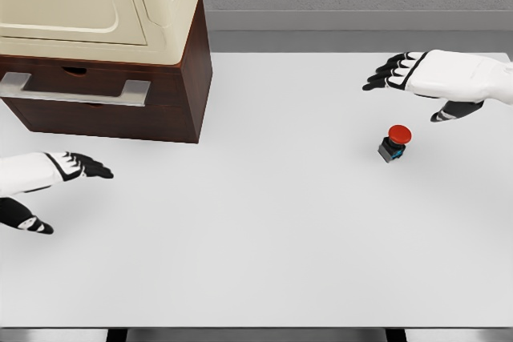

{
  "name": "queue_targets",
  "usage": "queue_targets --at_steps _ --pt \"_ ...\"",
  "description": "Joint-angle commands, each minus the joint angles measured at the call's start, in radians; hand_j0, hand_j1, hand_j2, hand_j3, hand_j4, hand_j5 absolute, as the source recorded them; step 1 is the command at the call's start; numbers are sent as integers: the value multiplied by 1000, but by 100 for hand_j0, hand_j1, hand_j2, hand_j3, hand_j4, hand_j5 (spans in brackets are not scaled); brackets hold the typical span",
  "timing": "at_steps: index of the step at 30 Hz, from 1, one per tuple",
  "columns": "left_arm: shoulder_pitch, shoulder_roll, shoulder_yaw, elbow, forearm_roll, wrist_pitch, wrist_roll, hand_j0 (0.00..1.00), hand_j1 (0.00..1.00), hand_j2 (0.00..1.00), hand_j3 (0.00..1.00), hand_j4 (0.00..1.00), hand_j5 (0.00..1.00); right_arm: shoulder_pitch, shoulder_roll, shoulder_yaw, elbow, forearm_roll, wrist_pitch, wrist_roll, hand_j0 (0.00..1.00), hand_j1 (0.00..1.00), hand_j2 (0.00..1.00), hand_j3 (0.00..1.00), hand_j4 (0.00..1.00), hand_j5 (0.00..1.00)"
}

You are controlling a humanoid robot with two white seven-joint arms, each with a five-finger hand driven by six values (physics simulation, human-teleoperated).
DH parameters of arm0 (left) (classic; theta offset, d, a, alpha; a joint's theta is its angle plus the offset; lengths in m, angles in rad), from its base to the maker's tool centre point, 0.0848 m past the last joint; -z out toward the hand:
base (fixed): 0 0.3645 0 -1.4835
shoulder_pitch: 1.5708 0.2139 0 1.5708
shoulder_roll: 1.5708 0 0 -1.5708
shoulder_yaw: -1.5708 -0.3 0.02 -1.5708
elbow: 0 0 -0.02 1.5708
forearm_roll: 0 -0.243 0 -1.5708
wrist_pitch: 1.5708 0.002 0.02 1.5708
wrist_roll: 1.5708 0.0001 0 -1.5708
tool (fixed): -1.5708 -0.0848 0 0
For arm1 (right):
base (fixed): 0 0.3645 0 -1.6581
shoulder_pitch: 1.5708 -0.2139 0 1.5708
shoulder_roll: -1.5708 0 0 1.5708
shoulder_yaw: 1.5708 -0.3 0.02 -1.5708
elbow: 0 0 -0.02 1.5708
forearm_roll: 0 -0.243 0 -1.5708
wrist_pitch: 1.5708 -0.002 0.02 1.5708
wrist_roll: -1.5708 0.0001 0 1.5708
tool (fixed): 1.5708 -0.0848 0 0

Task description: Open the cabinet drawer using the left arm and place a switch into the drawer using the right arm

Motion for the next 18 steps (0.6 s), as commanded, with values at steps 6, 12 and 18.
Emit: queue_targets --at_steps 6,12,18 --pt "-80 2 -61 -8 40 2 -5 100 100 100 100 100 100 -14 0 -4 14 -17 3 0 100 100 100 100 100 100" --pt "-167 0 -93 -46 345 2 -136 100 100 100 100 100 100 -29 -24 27 44 -3 3 0 100 100 100 100 100 100" --pt "-302 2 -125 -39 494 217 -136 100 100 100 100 100 100 -15 -21 81 47 47 3 0 100 100 100 100 100 100"
